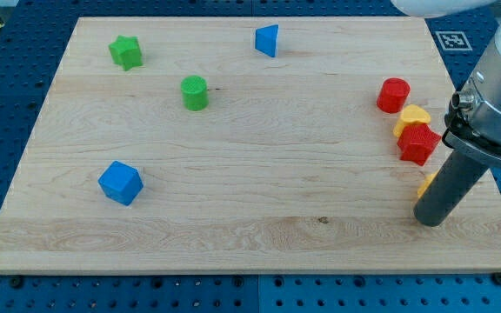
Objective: Bring the yellow hexagon closer to the red star
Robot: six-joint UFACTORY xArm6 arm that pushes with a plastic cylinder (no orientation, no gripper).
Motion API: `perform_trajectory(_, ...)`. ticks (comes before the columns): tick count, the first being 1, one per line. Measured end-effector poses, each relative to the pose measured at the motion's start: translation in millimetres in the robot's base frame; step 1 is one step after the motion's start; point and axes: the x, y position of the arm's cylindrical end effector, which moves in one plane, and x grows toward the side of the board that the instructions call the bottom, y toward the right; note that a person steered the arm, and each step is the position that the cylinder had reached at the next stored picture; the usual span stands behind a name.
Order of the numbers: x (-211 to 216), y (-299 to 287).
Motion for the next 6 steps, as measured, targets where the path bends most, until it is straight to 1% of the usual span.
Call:
perform_trajectory(1,14,26)
perform_trajectory(2,16,49)
perform_trajectory(3,13,41)
perform_trajectory(6,-23,32)
